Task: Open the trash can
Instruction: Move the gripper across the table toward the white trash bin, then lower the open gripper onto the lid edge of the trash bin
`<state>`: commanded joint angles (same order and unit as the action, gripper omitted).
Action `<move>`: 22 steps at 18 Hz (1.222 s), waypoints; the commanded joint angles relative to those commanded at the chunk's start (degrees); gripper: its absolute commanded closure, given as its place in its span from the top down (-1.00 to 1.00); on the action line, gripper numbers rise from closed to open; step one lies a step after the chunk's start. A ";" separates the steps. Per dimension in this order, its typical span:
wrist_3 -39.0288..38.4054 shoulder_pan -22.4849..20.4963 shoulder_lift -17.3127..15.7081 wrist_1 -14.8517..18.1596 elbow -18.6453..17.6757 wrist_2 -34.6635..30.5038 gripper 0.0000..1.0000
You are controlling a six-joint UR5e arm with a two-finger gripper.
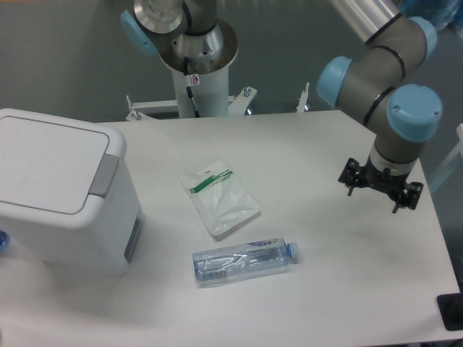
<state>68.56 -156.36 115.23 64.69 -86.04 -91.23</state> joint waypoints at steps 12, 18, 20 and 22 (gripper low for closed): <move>-15.01 6.23 -8.79 4.83 -3.88 10.36 1.00; -25.30 10.20 -11.69 7.99 -3.26 19.41 1.00; -27.41 10.37 -13.19 8.00 -3.08 23.01 1.00; -30.66 10.55 -14.24 7.82 -2.73 28.54 1.00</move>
<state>37.90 -145.81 100.99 72.51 -88.77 -62.69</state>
